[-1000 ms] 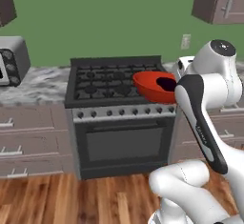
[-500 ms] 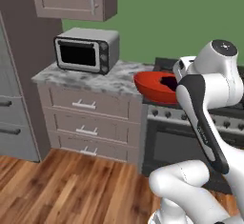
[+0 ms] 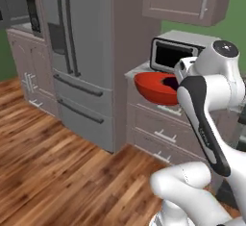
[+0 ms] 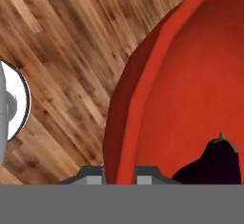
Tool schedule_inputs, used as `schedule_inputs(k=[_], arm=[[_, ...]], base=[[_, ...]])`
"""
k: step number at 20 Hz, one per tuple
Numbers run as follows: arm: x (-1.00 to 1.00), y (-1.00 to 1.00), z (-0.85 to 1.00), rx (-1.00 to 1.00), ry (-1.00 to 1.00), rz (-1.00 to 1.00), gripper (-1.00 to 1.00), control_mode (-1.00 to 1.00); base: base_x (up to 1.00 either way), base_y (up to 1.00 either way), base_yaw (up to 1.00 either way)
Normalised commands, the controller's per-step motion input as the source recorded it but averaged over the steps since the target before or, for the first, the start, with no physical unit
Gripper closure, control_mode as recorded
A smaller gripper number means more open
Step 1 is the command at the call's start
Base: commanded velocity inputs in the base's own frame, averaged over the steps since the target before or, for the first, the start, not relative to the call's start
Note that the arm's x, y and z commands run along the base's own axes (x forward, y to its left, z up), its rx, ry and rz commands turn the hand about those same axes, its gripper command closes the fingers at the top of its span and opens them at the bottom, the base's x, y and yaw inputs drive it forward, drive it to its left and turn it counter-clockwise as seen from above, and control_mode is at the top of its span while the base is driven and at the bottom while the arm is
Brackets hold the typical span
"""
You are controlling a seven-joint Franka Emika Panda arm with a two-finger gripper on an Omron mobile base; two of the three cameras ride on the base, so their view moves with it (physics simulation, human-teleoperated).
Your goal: Pick the eggplant from the sink and place it in the bowl. Then pick the bowl and place it in the microwave. Then close the microwave door and press the start button.
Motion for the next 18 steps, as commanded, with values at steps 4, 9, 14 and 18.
schedule_inputs(k=[4,9,14,18], arm=[[0.00,0.00,0.00,0.00,0.00,0.00,1.00,1.00],[0.00,0.00,0.00,0.00,0.00,0.00,1.00,1.00],[0.00,0.00,0.00,0.00,0.00,0.00,1.00,1.00],[0.00,0.00,0.00,0.00,0.00,0.00,1.00,1.00]], base=[[0.99,0.77,0.46],[1.00,0.80,0.41],[1.00,0.69,0.34],[1.00,0.53,0.30]])
